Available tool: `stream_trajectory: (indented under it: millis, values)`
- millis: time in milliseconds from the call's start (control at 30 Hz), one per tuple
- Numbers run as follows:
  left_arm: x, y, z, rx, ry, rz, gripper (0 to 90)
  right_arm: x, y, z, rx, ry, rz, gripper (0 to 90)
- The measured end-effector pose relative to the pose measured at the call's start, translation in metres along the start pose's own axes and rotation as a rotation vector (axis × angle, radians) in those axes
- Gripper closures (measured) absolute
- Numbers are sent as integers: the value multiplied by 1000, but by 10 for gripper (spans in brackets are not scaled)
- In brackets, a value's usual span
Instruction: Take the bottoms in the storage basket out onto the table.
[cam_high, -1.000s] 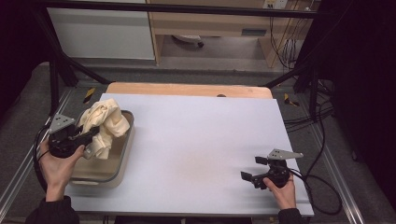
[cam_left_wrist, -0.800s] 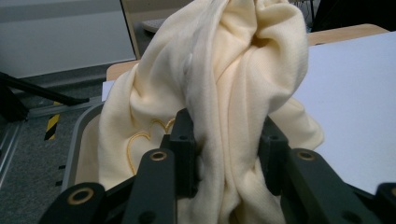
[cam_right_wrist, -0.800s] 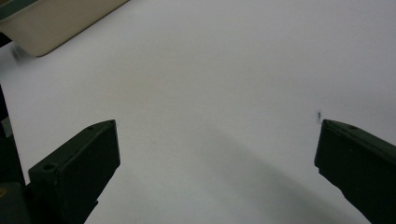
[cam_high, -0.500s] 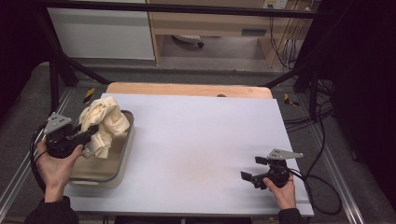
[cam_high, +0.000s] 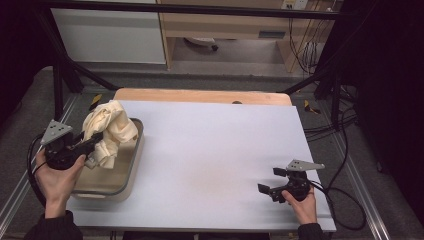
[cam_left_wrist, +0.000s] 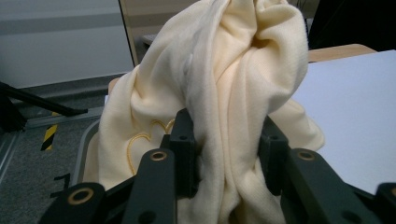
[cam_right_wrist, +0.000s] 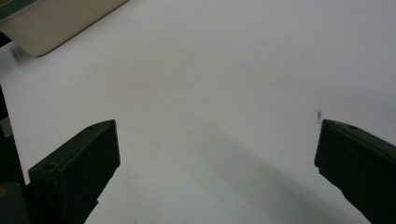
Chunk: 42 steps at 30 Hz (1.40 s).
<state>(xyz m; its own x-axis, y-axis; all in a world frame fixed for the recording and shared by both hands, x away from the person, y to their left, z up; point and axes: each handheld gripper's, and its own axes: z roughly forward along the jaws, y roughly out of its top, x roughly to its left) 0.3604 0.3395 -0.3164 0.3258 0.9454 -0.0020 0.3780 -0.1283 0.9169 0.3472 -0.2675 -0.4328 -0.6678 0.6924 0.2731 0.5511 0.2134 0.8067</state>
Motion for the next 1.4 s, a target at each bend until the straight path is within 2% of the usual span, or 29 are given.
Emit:
stream_trajectory:
  millis: [600, 733, 1400]
  values:
    - [-5, 5, -6, -48, -7, -4, 659, 0, 0, 0, -1, 1, 0, 5]
    - [-7, 6, -7, -46, -17, -14, 659, 0, 0, 0, 0, 2, 2, 5]
    - [-16, 10, -8, -69, -43, -11, 659, 0, 0, 0, 0, 1, 2, 5]
